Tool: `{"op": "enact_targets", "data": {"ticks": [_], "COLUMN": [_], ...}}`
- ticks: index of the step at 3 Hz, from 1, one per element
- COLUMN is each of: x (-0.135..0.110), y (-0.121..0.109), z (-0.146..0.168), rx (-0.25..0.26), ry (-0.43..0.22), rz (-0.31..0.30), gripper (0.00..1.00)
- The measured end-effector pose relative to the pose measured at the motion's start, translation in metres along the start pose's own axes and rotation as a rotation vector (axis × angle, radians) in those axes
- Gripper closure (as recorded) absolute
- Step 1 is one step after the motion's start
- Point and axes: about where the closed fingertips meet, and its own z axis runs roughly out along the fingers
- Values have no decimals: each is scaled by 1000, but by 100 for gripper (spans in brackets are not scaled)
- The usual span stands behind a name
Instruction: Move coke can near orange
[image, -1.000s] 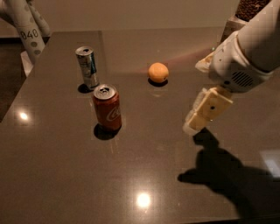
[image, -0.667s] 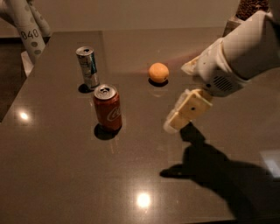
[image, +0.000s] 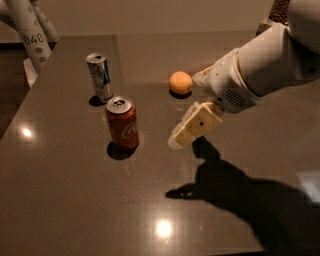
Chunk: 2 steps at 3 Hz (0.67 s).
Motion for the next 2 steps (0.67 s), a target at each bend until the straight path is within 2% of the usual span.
{"op": "enact_targets", "data": {"ticks": [1,2], "x": [-1,-10], "y": [5,16], "z": [0,11], "rx": [-12,-41], "ry": [-19,-83], "rz": [6,6], "gripper": [0,0]}}
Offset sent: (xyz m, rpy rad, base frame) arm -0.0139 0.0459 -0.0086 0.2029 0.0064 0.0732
